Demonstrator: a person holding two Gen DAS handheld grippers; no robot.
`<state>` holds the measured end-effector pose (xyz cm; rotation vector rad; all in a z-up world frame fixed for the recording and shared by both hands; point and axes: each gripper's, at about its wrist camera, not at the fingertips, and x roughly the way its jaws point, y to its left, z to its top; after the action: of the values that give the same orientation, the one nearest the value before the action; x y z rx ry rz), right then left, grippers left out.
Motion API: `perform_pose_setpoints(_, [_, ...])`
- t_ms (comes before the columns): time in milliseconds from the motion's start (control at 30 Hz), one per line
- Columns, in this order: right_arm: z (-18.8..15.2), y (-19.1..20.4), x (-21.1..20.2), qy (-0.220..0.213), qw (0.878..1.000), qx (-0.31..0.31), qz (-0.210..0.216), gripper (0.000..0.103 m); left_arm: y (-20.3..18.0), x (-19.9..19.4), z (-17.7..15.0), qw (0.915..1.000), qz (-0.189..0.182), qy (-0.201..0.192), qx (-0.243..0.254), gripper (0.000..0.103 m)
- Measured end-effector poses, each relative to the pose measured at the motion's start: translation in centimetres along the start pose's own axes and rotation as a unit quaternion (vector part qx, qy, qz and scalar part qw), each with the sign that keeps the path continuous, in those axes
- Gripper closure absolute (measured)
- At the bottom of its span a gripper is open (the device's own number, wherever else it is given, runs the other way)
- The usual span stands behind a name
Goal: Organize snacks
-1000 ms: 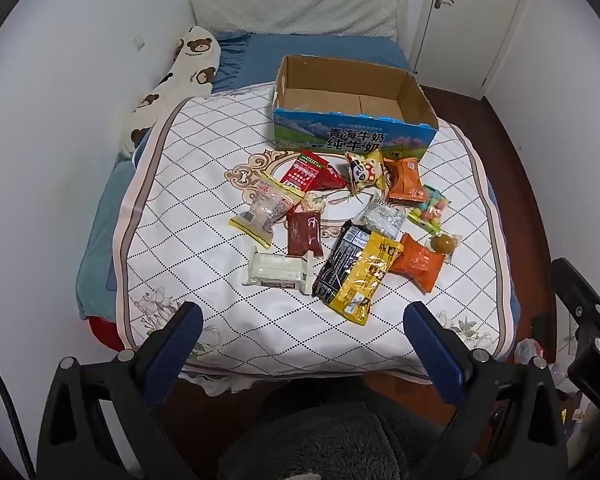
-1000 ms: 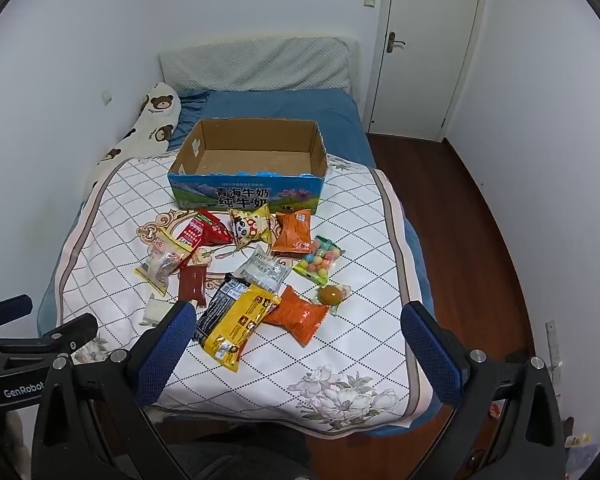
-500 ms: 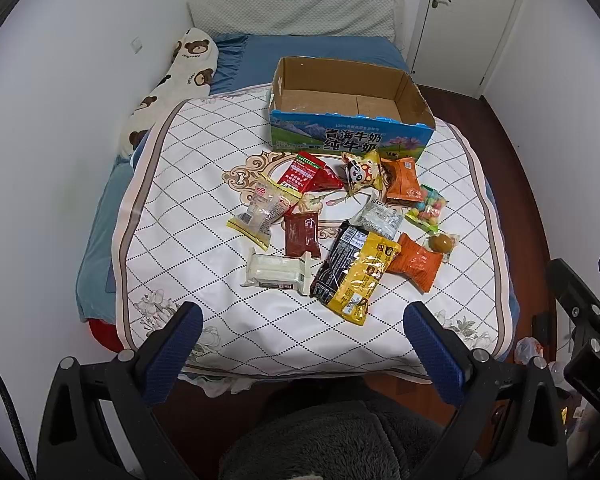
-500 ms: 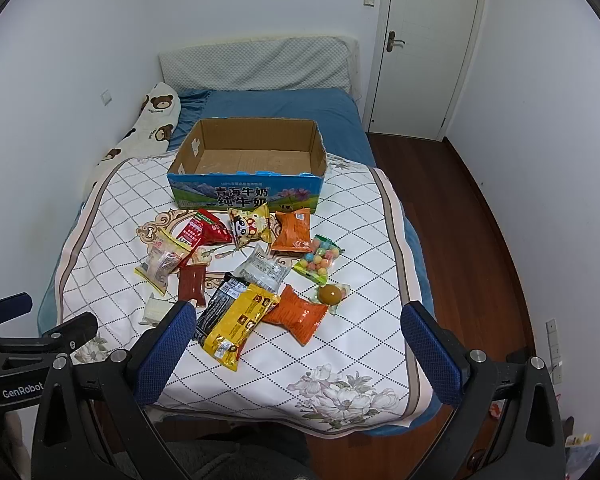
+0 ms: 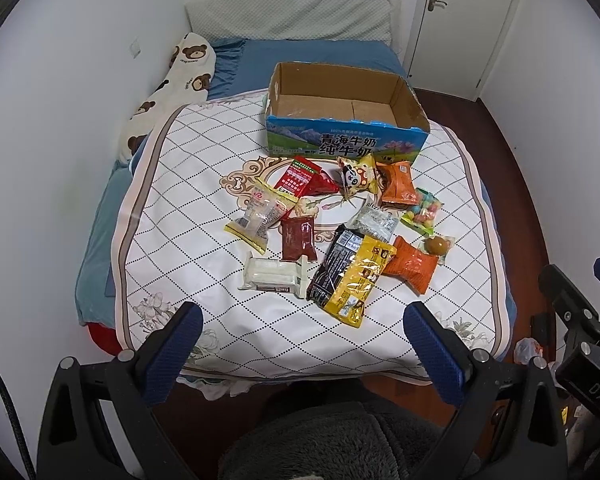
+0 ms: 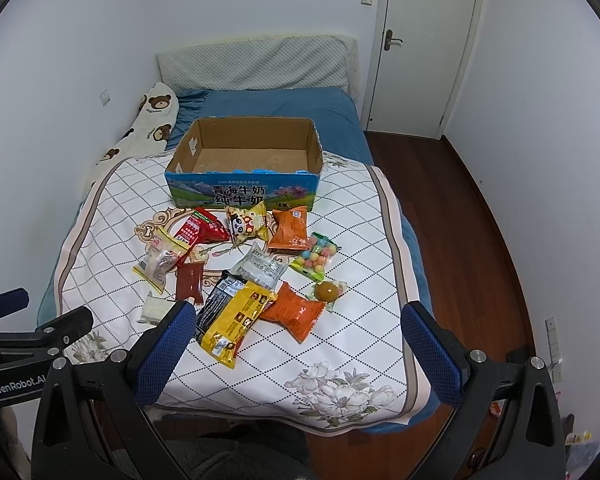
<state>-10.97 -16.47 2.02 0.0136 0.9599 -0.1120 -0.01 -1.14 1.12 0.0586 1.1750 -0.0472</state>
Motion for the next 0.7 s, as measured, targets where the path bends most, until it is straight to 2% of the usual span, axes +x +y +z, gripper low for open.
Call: perform_pose_setpoints(700, [-0.51, -0.54, -0.76, -0.002, 1.0, 0.005, -0.002, 0.0, -0.24, -0.37, -0.39, 1.0, -0.003, -0.006, -0.002, 0.0])
